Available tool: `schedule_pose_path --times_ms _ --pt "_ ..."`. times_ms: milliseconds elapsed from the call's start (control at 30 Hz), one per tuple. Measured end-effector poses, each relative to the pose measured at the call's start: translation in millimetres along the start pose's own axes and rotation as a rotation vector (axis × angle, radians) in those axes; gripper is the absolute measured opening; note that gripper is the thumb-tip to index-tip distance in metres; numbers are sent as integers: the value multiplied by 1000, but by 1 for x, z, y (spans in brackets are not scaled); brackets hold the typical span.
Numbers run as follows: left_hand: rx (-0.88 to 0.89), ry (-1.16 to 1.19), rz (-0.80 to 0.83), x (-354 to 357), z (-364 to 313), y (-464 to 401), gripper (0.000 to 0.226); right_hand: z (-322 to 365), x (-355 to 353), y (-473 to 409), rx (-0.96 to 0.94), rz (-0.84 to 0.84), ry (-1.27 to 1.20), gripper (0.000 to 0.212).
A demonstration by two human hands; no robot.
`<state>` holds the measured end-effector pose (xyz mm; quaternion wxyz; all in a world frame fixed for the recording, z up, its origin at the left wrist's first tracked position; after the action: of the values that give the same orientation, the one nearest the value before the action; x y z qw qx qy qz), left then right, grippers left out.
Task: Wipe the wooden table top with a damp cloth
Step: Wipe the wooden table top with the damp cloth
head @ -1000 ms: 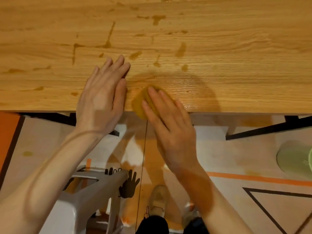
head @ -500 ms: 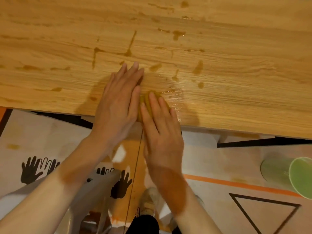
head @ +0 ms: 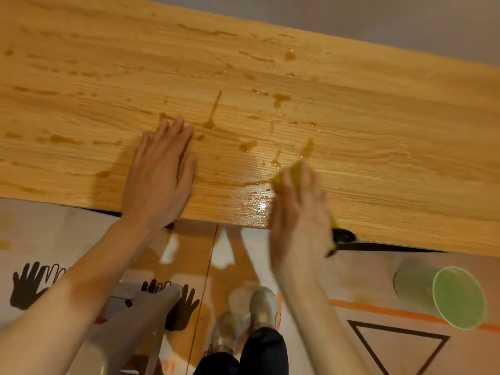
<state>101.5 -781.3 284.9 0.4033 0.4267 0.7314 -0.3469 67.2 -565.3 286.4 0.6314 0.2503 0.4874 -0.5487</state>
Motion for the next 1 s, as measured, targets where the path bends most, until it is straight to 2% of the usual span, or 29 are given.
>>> schedule_pose_path --times_ms 100,167,200,267,367,433,467,533,567,600,667,767,833,867,933,1000 --pt "13 -21 5 1 -1 2 52 55 26 5 -203 27 -18 53" --pt "16 -39 13 3 0 3 53 52 25 0 -359 115 -56 52" --pt "13 -42 17 3 0 3 53 35 18 -6 -372 163 -74 50" --pt "-1 -29 24 3 0 2 53 -19 -7 -15 -262 179 -63 45" --pt "-11 -13 33 2 0 2 53 -97 -52 -29 75 50 2 45" --pt "-13 -20 37 1 1 2 52 -104 -54 -36 228 -8 15 47" --pt "-16 -20 38 0 1 1 52 -92 -47 -39 236 -25 20 46" --pt "-23 -13 40 -1 1 0 52 -44 -21 -41 103 -39 18 48" --pt "-27 -9 40 0 1 0 52 -16 -4 -40 6 -25 -9 57" --pt "-29 -6 42 0 2 0 52 14 14 -38 -80 7 -44 65" --pt "-28 -4 49 1 4 0 52 64 40 -32 -252 84 -70 68" --pt "-28 19 39 -2 4 2 51 67 41 -36 -405 186 -73 70" --pt "-40 48 39 -4 2 2 51 17 19 -49 -330 212 -12 71" --pt "-47 56 39 -5 1 2 51 -17 4 -57 -246 185 10 65" --pt "-54 52 43 -6 -3 1 51 -83 -31 -73 2 111 6 46" --pt "-65 33 54 -5 -4 -1 51 -113 -48 -79 205 53 -24 44"
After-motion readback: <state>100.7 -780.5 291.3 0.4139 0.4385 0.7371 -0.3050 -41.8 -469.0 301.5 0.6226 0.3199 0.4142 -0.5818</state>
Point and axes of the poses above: each hand's wrist, its own y-axis away from the middle knuckle, its own x-axis out of the palm, z = x × y, the point moved 4 cm from there along -y, towards the middle knuckle, and after that the axes turned 4 degrees about -z, right-handed, at the moved point
